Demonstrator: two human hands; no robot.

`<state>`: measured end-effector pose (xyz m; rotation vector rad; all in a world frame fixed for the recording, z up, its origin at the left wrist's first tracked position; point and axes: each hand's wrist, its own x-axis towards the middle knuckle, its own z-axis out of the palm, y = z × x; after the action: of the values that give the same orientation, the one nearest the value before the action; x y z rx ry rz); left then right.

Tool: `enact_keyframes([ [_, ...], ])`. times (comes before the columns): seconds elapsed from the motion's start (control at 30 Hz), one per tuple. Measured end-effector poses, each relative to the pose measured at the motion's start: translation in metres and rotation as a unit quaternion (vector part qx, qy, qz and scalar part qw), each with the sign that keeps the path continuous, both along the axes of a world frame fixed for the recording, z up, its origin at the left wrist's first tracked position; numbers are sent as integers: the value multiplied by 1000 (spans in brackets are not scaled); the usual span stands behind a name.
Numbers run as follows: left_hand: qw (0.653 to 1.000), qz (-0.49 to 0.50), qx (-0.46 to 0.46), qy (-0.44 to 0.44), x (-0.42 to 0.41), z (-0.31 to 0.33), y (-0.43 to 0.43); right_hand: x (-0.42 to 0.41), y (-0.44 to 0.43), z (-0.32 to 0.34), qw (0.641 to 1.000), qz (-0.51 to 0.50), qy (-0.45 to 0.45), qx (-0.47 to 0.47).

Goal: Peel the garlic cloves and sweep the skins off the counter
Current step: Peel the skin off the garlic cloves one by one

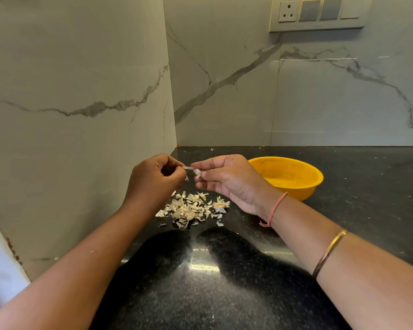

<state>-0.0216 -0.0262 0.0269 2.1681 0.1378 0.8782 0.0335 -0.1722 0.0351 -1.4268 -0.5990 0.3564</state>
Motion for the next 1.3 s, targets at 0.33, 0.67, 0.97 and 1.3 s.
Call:
enact_keyframes([
  [0.33, 999, 36, -36, -6, 2, -2, 6, 0, -2, 0, 1000, 9, 0, 21],
  [0.67, 998, -48, -17, 45, 4, -3, 4, 3, -2, -2, 999, -11, -11, 33],
  [0.97, 991, -104, -80, 9, 0, -1, -4, 2, -1, -3, 999, -27, -37, 20],
  [1.3, 997, -60, -48, 2, -1, 0, -5, 1, 1, -5, 998, -12, -59, 14],
])
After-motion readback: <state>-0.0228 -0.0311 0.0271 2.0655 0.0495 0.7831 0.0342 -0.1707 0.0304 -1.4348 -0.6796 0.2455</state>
